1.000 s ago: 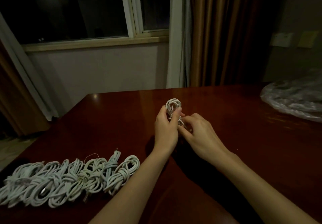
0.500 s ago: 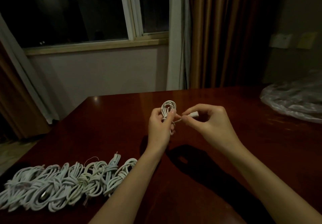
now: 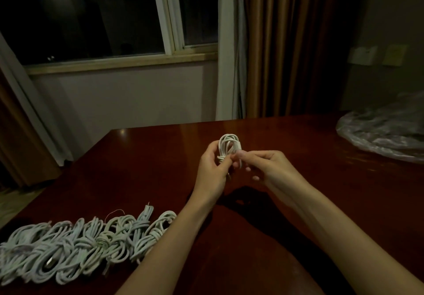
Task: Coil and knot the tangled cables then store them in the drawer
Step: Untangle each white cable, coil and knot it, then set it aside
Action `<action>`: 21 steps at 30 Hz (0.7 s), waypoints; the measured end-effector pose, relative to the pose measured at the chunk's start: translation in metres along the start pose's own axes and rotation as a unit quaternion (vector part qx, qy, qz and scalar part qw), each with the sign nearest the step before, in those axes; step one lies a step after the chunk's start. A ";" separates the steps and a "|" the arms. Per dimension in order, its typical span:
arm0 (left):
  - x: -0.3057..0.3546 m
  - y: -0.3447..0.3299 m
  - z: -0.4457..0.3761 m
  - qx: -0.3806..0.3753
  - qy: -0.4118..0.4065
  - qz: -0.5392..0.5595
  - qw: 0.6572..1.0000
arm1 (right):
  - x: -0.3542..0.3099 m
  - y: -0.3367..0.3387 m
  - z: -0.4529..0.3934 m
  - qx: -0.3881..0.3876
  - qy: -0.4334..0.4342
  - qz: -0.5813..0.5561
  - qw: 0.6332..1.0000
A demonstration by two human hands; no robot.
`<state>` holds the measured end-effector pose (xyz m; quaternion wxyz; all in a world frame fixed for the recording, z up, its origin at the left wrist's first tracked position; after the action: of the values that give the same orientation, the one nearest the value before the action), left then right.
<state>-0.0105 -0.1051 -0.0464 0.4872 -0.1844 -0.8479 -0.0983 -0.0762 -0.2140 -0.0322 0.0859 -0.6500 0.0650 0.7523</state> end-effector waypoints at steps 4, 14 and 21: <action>0.001 -0.010 0.001 -0.057 -0.003 0.000 0.998 | 0.002 0.007 -0.004 -0.027 -0.075 -0.004 0.997; 0.008 -0.016 0.006 -0.113 -0.047 -0.057 0.991 | 0.005 0.016 -0.006 0.026 -0.090 -0.109 0.990; 0.001 -0.024 0.009 -0.136 -0.011 -0.047 0.990 | 0.003 0.021 -0.008 0.113 0.034 0.001 0.993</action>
<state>-0.0276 -0.1236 -0.0500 0.4426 -0.2099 -0.8399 -0.2335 -0.0730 -0.2359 -0.0372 0.1561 -0.6613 0.1531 0.7176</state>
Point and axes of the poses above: each hand's wrist, its own z-axis away from the middle knuckle, its own y-axis out of the back of the hand, x = y × z, the point moved 5 cm from there along -z, towards the middle knuckle, and after that the axes turned 11 degrees about -y, right-handed, at the moved point
